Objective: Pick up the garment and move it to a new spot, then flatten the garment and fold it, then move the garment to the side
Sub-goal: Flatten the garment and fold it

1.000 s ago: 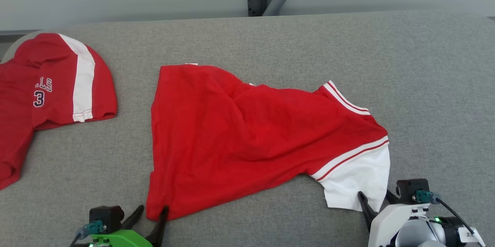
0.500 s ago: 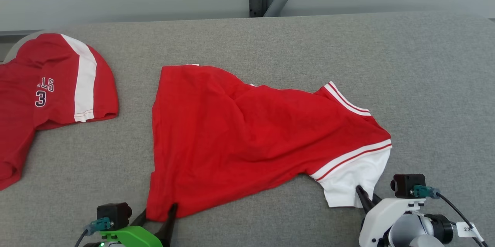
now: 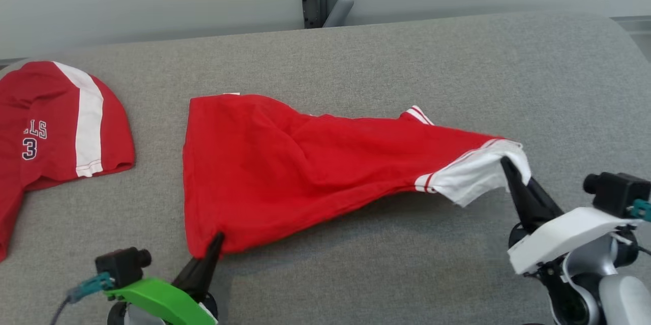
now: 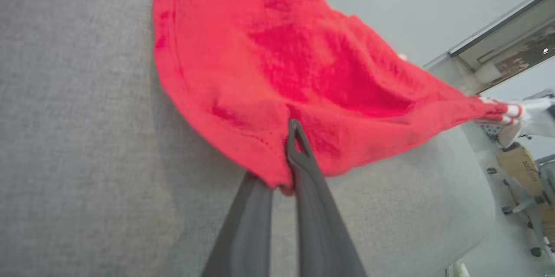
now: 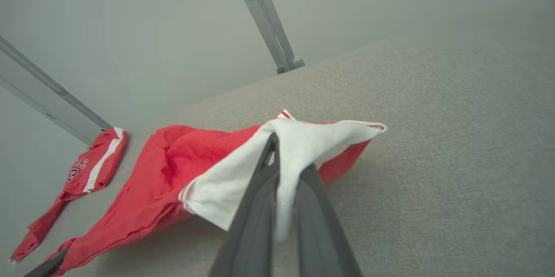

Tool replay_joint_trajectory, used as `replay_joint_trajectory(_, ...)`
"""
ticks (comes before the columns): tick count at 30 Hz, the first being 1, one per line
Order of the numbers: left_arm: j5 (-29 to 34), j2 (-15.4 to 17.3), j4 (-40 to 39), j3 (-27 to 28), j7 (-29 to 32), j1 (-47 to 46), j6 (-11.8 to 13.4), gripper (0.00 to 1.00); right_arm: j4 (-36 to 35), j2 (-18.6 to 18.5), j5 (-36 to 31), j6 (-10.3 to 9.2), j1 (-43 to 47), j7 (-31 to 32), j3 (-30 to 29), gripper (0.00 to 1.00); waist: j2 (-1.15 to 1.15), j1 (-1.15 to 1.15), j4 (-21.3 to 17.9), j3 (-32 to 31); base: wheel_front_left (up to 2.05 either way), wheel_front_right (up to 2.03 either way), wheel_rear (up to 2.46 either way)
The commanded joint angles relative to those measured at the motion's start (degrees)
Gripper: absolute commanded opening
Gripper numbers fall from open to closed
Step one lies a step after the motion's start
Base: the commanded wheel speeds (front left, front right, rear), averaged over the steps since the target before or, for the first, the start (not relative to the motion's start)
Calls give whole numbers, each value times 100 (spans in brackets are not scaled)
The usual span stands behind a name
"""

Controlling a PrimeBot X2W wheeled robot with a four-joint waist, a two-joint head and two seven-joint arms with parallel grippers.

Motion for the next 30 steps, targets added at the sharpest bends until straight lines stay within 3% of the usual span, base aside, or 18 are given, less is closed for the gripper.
replay_joint_trajectory(1,-260,142,-385,116,62,143,-14,0,-316,-16,164,2,82,60,-108,0,0,0,-32,-48,0,0,0)
replay_joint_trajectory(5,-746,566,-1887,503,515,236,197,0,-1366,-17,297,2,-29,388,-510,0,0,0,-16,-19,0,0,0)
replay_joint_trajectory(9,-1305,967,-3204,827,1353,-265,615,0,-2175,-37,431,2,-619,980,-895,0,0,0,87,177,0,0,0)
replay_joint_trajectory(14,-1701,1446,-3639,1053,2523,-1700,1179,0,-2328,-315,389,2,-2051,1785,-1148,0,0,0,135,632,0,0,0)
replay_joint_trajectory(19,-1986,1466,-3122,1031,3419,-3365,1621,0,-1782,-380,262,2,-3795,2267,-1245,0,0,0,142,1298,0,0,0)
replay_joint_trajectory(22,-1804,1414,-2465,949,3640,-4447,1622,0,-1136,-370,-65,2,-4848,2344,-1129,0,0,0,144,1763,0,0,0)
replay_joint_trajectory(26,-1264,1111,-1312,845,3235,-5860,1537,0,45,-241,-744,1,-6221,2046,-911,0,0,0,127,2353,0,0,0)
replay_joint_trajectory(30,-572,715,-117,729,2323,-7031,1183,0,1307,-76,-1357,1,-7543,1246,-914,0,0,0,57,2758,0,0,0)
